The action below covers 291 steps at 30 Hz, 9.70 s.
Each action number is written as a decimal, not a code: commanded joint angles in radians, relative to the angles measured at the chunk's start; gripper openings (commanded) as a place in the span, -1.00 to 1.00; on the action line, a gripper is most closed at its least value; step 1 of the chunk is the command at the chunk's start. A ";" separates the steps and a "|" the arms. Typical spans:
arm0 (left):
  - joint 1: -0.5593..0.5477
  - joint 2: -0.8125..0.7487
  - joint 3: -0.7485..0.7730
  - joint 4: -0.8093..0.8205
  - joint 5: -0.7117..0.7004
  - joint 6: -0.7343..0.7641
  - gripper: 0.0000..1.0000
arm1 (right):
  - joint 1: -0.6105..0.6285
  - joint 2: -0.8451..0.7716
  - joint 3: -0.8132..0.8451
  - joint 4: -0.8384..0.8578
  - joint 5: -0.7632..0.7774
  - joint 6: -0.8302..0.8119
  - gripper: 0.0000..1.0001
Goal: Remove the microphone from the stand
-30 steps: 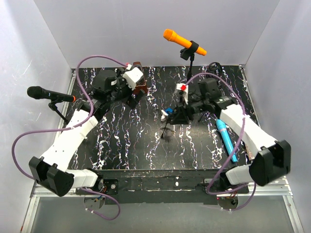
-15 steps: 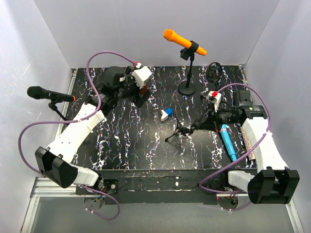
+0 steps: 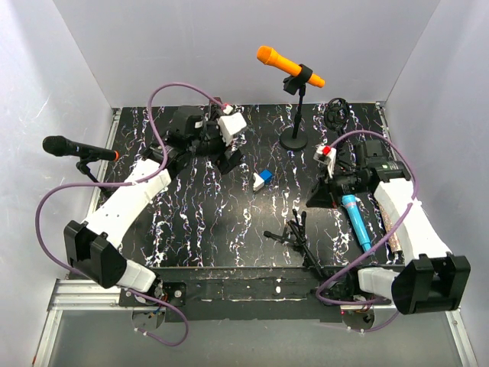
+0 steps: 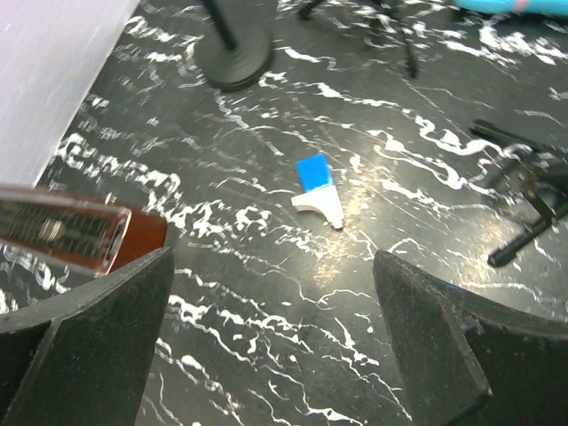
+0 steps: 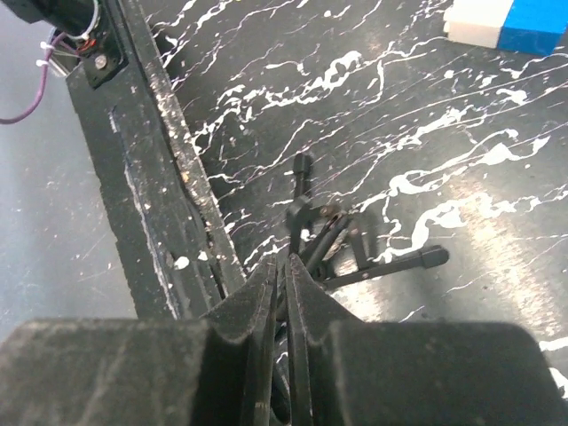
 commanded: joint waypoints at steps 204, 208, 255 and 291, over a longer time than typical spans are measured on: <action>-0.309 -0.225 -0.442 0.472 -0.322 -0.012 0.96 | 0.112 0.207 0.788 0.251 0.751 0.558 0.51; -0.301 -0.147 -0.330 0.464 -0.325 -0.087 0.96 | 0.109 0.298 0.873 0.341 0.747 0.586 0.50; -0.137 1.024 0.783 0.975 -0.368 -0.302 0.47 | 0.053 0.319 0.835 0.343 0.819 0.569 0.56; -0.068 0.716 0.525 0.944 -0.164 -0.271 -1.00 | 0.066 0.620 1.043 0.457 0.531 0.166 0.61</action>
